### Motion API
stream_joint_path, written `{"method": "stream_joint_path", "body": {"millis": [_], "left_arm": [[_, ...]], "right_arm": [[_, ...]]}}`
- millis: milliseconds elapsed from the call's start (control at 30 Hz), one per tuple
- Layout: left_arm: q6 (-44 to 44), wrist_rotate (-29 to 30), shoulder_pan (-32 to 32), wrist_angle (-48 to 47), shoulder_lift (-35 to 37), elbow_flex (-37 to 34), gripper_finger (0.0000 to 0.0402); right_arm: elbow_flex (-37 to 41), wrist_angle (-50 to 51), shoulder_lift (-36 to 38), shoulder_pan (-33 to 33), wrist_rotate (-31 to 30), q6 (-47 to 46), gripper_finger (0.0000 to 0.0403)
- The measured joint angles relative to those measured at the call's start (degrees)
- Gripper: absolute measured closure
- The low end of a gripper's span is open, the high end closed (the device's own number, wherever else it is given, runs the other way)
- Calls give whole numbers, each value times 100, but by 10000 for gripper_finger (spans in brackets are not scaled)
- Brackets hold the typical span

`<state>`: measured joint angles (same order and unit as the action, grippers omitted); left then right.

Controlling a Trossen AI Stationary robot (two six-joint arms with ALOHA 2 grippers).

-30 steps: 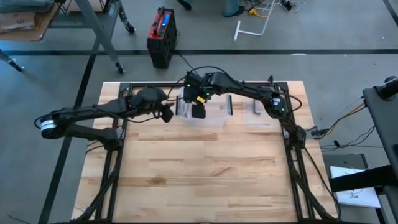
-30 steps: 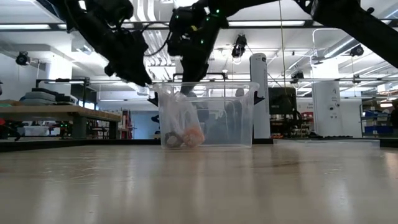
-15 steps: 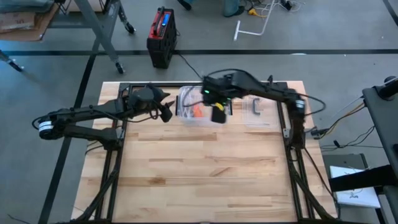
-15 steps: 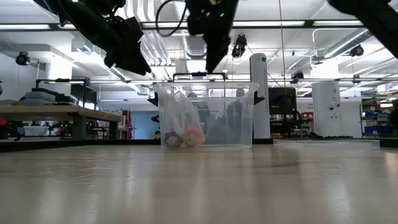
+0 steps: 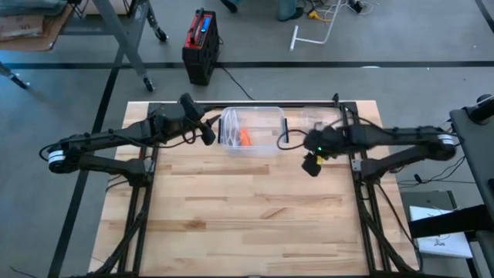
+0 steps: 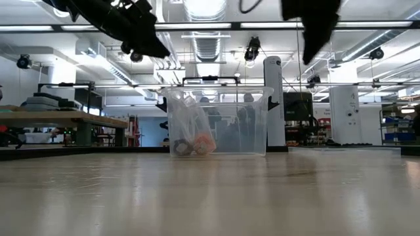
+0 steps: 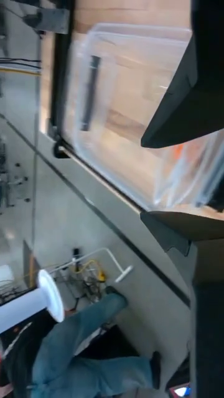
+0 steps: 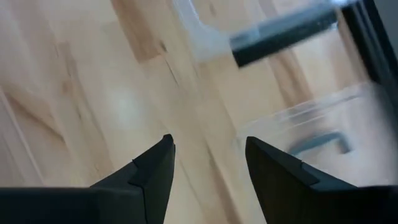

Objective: Roll bandage
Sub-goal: Close the transparent bin

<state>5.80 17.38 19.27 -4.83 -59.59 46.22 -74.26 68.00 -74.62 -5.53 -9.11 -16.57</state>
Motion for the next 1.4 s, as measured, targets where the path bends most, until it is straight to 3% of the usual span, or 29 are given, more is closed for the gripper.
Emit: {"method": "stream_joint_path", "body": {"millis": [200,300,433,567,900,1200,1400], "left_arm": [[-32,-3,0,362,-1,28,247],[-47,-2,0,562,2,29,253],[-80,-4,0,565,-1,61,263],[-91,-43,0,518,-1,59,272],[-54,-45,0,338,-1,56,285],[-52,-45,0,296,-1,54,274],[-121,-47,0,5,-1,50,267]], "right_arm": [[2191,-1349,1214,121,-353,-1439,213],[2917,-1588,1262,2,-459,-1710,213],[3507,-2086,951,-108,-449,-1360,215],[3720,-2786,570,-130,-505,-329,226],[3738,-3265,-457,-978,-571,240,277],[3670,-3483,-948,-1199,-81,747,341],[3658,-3539,-761,-992,770,483,395]]}}
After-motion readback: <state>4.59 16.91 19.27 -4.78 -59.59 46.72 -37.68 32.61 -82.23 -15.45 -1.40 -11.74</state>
